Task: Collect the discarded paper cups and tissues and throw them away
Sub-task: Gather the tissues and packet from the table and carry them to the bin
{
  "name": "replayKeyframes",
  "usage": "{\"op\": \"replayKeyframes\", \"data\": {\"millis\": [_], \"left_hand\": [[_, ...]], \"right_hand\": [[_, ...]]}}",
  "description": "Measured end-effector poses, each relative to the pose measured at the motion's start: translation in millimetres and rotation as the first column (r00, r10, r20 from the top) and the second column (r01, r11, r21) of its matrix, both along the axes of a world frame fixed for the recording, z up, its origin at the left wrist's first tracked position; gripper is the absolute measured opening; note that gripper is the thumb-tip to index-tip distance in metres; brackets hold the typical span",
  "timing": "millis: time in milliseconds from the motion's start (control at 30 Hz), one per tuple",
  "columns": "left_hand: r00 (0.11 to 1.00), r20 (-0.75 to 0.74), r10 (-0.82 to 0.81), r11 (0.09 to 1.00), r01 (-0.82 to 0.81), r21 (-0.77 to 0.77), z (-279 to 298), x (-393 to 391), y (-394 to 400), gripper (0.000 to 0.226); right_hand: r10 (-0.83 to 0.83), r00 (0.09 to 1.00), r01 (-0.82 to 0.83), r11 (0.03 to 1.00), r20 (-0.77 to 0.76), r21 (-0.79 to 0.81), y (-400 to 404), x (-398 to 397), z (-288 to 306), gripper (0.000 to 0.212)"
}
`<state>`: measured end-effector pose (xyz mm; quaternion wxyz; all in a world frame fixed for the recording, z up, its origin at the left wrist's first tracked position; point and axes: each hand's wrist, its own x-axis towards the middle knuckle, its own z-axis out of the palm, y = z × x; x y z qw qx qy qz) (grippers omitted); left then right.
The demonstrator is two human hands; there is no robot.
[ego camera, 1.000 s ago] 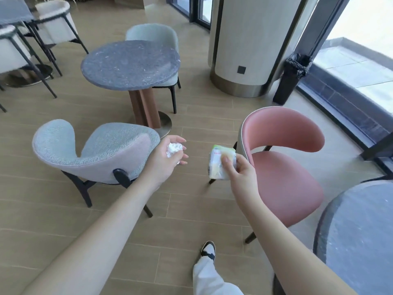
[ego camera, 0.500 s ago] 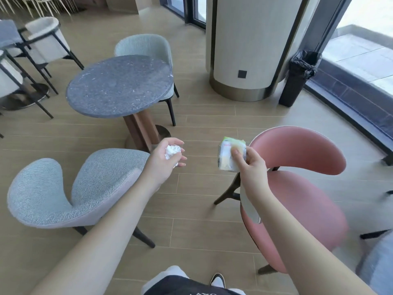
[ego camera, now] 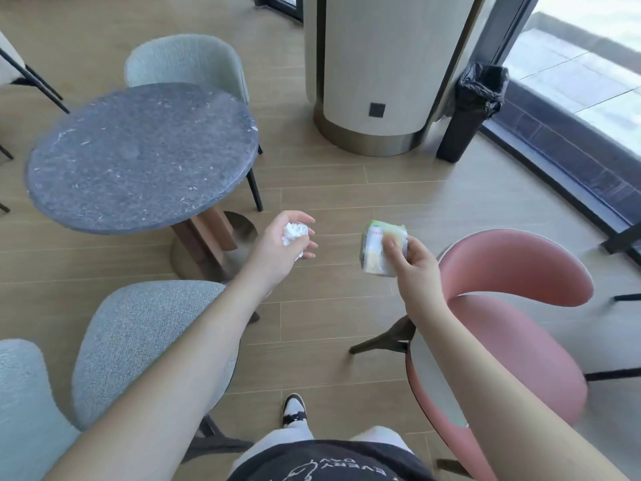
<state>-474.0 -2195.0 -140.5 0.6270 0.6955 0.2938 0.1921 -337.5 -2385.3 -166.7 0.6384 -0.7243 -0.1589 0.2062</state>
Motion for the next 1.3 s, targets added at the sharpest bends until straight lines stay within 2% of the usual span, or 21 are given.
{"op": "replayKeyframes", "data": {"millis": [233, 400, 567, 700, 833, 933, 1300], "left_hand": [[0.994, 0.005, -0.11, 0.994, 0.109, 0.008, 5, 67, 80, 0.03], [0.986, -0.014, -0.167, 0.986, 0.167, -0.003, -5, 135, 122, 0.032], [0.975, -0.052, -0.216, 0.976, 0.217, 0.02, -12, 215, 154, 0.031], [0.966, -0.08, -0.245, 0.968, 0.248, 0.03, -3, 287, 171, 0.027], [0.96, -0.089, -0.267, 0.962, 0.271, 0.044, 8, 357, 181, 0.026], [0.946, -0.091, -0.311, 0.948, 0.316, 0.048, 13, 408, 185, 0.025], [0.835, -0.05, -0.548, 0.836, 0.549, 0.016, -8, 602, 210, 0.02]], "right_hand": [[-0.094, 0.995, 0.094, 0.995, -0.028, 0.01, 68, 52, 0, 0.018], [-0.153, 0.987, 0.153, 0.988, -0.044, 0.0, 99, 108, -15, 0.013], [-0.16, 0.985, 0.16, 0.987, -0.063, -0.01, 127, 183, -27, 0.023], [-0.17, 0.983, 0.169, 0.985, -0.069, -0.018, 147, 247, -22, 0.017], [-0.191, 0.979, 0.19, 0.982, -0.068, -0.021, 163, 297, -17, 0.021], [-0.238, 0.968, 0.238, 0.971, -0.082, -0.009, 167, 327, -20, 0.013], [-0.467, 0.88, 0.469, 0.883, -0.087, 0.007, 188, 474, -26, 0.015]]}}
